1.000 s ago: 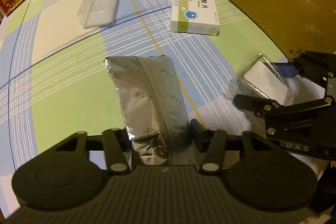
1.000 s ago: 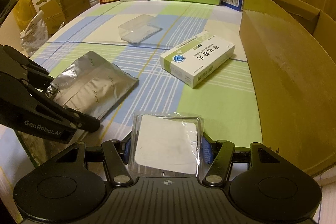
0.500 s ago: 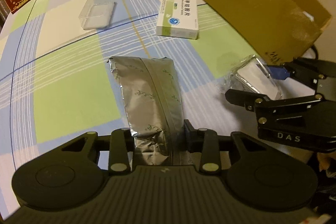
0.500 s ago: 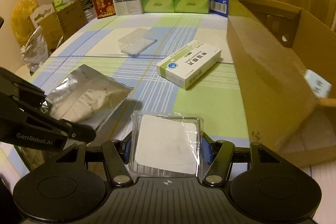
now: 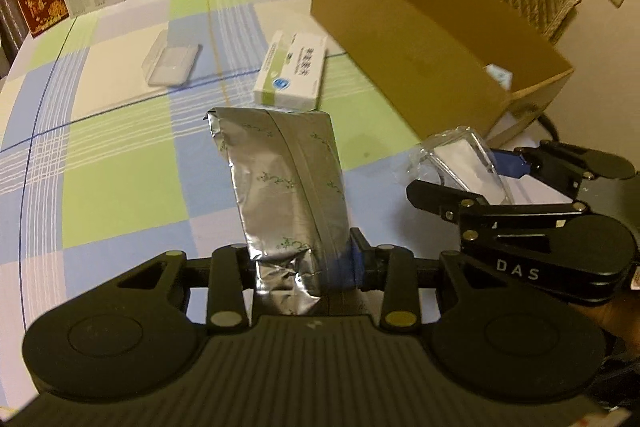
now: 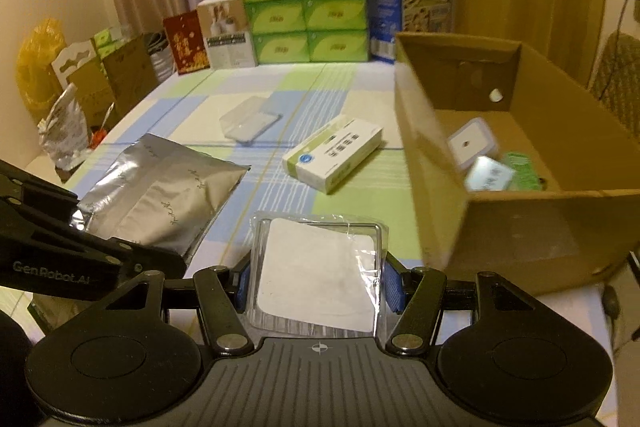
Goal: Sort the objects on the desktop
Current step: 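Lift the clear tray and foil bag off the table toward the cardboard box, then carry the foil bag with the left tool while the right tool carries the clear tray over the box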
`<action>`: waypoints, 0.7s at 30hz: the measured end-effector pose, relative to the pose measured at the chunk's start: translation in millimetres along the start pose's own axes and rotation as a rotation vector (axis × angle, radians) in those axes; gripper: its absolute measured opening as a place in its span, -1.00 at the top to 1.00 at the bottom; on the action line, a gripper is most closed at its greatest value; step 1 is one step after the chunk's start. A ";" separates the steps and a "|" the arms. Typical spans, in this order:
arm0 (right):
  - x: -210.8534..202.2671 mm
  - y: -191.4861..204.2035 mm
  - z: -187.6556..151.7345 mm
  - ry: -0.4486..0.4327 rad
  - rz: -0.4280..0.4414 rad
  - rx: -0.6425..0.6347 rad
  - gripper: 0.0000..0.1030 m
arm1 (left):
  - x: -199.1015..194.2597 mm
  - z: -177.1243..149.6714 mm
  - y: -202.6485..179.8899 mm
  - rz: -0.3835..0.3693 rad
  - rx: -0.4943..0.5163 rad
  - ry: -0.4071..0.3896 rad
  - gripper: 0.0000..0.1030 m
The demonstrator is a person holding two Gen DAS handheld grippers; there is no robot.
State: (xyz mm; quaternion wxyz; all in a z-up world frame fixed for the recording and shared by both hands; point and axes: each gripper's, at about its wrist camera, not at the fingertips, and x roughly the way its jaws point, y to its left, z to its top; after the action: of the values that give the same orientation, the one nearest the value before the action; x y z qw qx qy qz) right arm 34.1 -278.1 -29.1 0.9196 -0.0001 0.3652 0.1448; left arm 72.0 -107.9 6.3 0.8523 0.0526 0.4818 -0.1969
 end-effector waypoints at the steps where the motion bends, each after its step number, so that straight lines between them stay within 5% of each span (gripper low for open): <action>1: -4.2 -2.0 0.1 -0.005 -0.003 0.002 -0.11 | -3.7 -0.2 -4.0 -0.004 0.001 -0.007 0.39; 21: -91.9 -67.0 10.8 -0.131 -0.134 0.072 -0.11 | -44.4 16.8 -93.6 -0.129 0.041 -0.086 0.39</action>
State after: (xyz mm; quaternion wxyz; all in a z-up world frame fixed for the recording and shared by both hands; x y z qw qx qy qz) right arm -4.4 -365.6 33.5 0.9486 0.0177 0.3082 0.0694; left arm 28.9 -185.8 61.9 0.8564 0.0306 0.4431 -0.2634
